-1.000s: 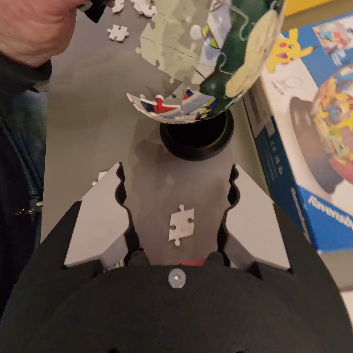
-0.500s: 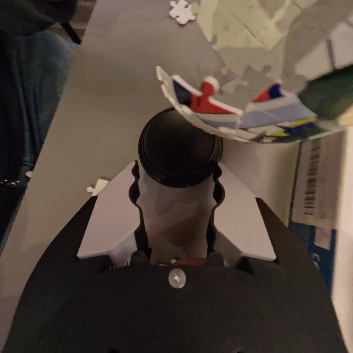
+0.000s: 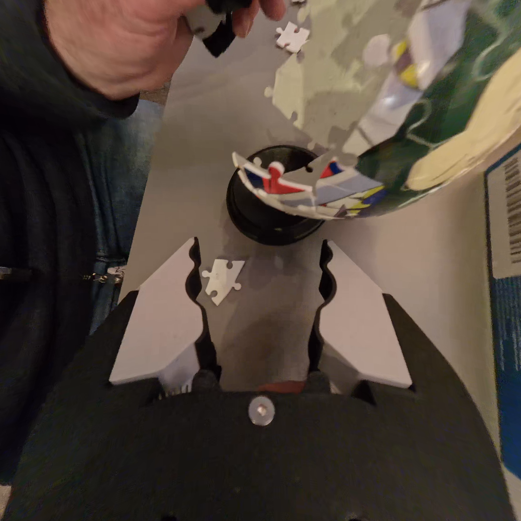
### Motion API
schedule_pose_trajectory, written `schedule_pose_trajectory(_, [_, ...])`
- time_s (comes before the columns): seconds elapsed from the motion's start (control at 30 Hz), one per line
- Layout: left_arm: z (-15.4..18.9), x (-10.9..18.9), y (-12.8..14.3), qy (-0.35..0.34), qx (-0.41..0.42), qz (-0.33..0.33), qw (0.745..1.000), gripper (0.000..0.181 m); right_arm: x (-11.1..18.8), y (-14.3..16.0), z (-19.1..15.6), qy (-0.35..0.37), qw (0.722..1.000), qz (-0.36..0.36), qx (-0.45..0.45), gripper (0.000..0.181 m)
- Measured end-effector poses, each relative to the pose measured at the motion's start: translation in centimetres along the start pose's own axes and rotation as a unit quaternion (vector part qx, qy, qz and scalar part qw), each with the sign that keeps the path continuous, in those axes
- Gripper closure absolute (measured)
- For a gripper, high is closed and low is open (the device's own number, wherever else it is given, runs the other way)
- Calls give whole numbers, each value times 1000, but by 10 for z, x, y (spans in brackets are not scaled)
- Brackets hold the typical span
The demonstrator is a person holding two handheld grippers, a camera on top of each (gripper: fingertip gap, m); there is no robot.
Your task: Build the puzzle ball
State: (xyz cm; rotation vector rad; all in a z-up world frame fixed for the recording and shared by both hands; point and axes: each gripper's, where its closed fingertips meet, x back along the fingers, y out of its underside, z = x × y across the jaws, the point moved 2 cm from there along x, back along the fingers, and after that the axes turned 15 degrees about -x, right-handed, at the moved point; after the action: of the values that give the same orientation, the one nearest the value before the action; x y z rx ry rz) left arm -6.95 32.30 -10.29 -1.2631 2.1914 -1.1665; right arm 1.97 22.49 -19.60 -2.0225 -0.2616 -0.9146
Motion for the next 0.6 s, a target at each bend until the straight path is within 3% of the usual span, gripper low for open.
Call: schedule_pose_trajectory(0.6, [25,13,-4,-2,-10,47,999,176,-2,8,-8,16,998,33,-47,93])
